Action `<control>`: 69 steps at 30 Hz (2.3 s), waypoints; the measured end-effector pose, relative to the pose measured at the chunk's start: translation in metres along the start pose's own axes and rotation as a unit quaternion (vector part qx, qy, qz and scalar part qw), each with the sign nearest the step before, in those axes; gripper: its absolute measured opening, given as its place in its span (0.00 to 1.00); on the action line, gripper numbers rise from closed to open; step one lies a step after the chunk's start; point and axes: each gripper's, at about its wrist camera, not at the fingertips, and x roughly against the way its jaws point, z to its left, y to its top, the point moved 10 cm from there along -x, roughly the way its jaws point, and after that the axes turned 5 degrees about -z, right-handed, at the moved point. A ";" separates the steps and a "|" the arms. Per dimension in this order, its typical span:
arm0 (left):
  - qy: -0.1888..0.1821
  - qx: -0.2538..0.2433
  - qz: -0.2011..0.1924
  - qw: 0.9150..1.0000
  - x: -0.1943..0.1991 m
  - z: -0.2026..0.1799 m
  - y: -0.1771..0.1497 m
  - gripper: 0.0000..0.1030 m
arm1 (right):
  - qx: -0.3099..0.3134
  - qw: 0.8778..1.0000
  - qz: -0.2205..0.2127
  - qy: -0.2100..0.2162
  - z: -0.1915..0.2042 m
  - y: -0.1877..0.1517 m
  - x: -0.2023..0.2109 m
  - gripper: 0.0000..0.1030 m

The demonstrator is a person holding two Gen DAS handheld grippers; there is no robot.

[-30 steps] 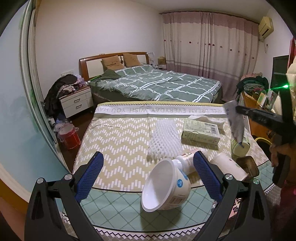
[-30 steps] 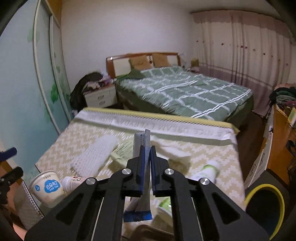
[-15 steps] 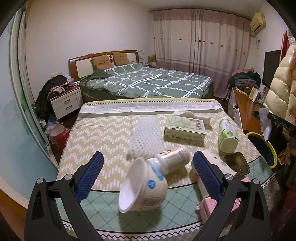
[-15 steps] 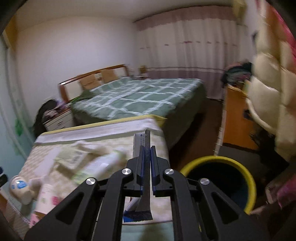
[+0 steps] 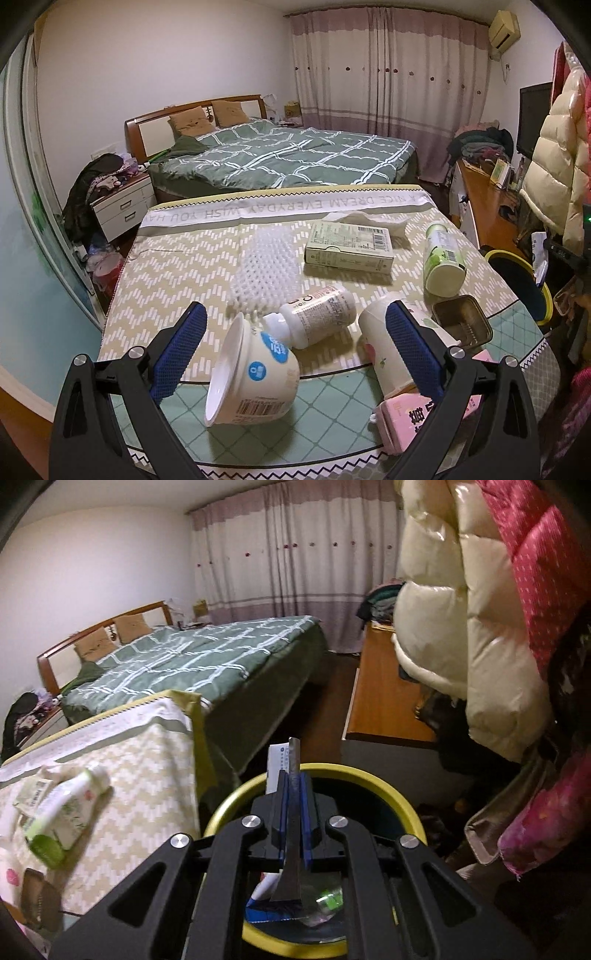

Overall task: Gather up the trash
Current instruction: 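Carry the wrapper strip into the bin and open the right gripper, then grasp the white paper bowl by its rim with the left gripper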

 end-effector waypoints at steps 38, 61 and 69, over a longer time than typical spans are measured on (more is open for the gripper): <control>-0.034 -0.028 0.038 0.998 0.011 -0.012 -0.015 0.93 | -0.014 0.998 -0.019 0.052 0.023 -0.003 0.026 0.29; -0.027 -0.023 0.100 0.994 -0.052 -0.012 -0.072 0.84 | -0.013 0.997 -0.016 0.069 0.038 -0.011 0.032 0.33; -0.028 -0.030 0.089 0.995 -0.033 -0.003 -0.065 0.78 | -0.020 0.997 -0.018 0.073 0.035 -0.013 0.036 0.33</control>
